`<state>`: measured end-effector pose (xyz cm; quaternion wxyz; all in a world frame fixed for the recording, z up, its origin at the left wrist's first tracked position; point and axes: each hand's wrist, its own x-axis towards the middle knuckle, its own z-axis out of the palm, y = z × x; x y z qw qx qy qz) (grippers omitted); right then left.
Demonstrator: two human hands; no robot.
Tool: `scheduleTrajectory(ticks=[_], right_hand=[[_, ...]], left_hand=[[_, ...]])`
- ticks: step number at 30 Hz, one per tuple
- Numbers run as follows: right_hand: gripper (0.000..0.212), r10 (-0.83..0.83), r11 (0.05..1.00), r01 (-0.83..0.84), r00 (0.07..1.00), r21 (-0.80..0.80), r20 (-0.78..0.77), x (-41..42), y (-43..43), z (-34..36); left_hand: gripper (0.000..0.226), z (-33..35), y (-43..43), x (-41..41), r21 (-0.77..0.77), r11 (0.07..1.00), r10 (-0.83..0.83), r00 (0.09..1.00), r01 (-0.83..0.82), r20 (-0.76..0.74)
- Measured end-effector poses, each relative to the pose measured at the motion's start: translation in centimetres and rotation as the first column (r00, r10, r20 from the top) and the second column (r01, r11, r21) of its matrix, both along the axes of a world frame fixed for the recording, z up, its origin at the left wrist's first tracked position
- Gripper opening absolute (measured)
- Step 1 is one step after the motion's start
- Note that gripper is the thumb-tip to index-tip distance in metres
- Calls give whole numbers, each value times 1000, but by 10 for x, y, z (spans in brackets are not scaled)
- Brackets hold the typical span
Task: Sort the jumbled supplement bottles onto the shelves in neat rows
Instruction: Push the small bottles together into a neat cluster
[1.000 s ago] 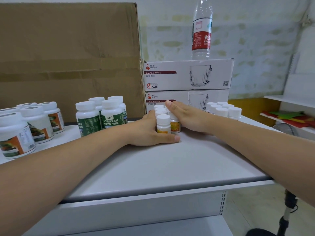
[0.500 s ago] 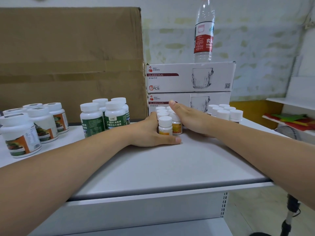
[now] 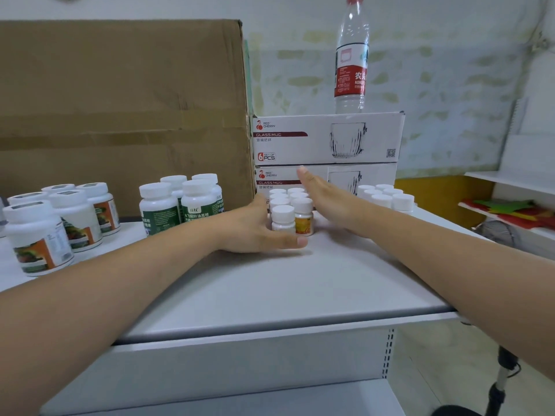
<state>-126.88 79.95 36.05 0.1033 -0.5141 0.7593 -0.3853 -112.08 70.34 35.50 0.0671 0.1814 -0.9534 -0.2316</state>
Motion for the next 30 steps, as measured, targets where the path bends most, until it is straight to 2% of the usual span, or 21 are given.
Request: scheduleTrajectory(ticks=[4, 9, 12, 14, 16, 19, 22, 25, 26, 29, 30], right_hand=[[70, 0, 995, 9, 996, -97, 94, 4, 8, 9], [65, 55, 987, -49, 998, -152, 36, 18, 23, 31], [63, 110, 974, -109, 994, -200, -10, 29, 27, 49], [66, 111, 969, -113, 994, -222, -24, 39, 20, 59], [68, 124, 967, -127, 992, -221, -30, 51, 8, 66], [76, 155, 969, -160, 987, -189, -40, 76, -21, 68], [101, 114, 985, -110, 993, -131, 22, 104, -53, 61], [99, 38, 994, -24, 991, -107, 130, 118, -82, 43], [100, 9, 993, 9, 988, -117, 154, 121, -89, 36], [107, -43, 981, 83, 974, -174, 224, 121, -105, 17], [108, -51, 977, 98, 970, -189, 238, 121, -107, 12]], left_hand=[[113, 14, 7, 9, 0, 998, 69, 997, -69, 22], [114, 46, 28, 35, -182, 977, 123, 991, -113, 46], [135, 68, 29, 67, -270, 949, 171, 985, -166, -3], [140, 74, 20, 89, -288, 930, 220, 974, -227, -56], [136, 74, 7, 108, -292, 914, 266, 960, -281, -91], [136, 70, -11, 128, -253, 910, 306, 944, -327, -123], [143, 49, -35, 134, -123, 927, 330, 926, -354, -182], [157, 24, -60, 131, 34, 949, 312, 925, -312, -218], [154, 17, -67, 129, 70, 949, 316, 921, -309, -226], [123, 3, -78, 121, 150, 933, 359, 884, -328, -300], [120, 2, -80, 119, 174, 930, 364, 877, -324, -315]])
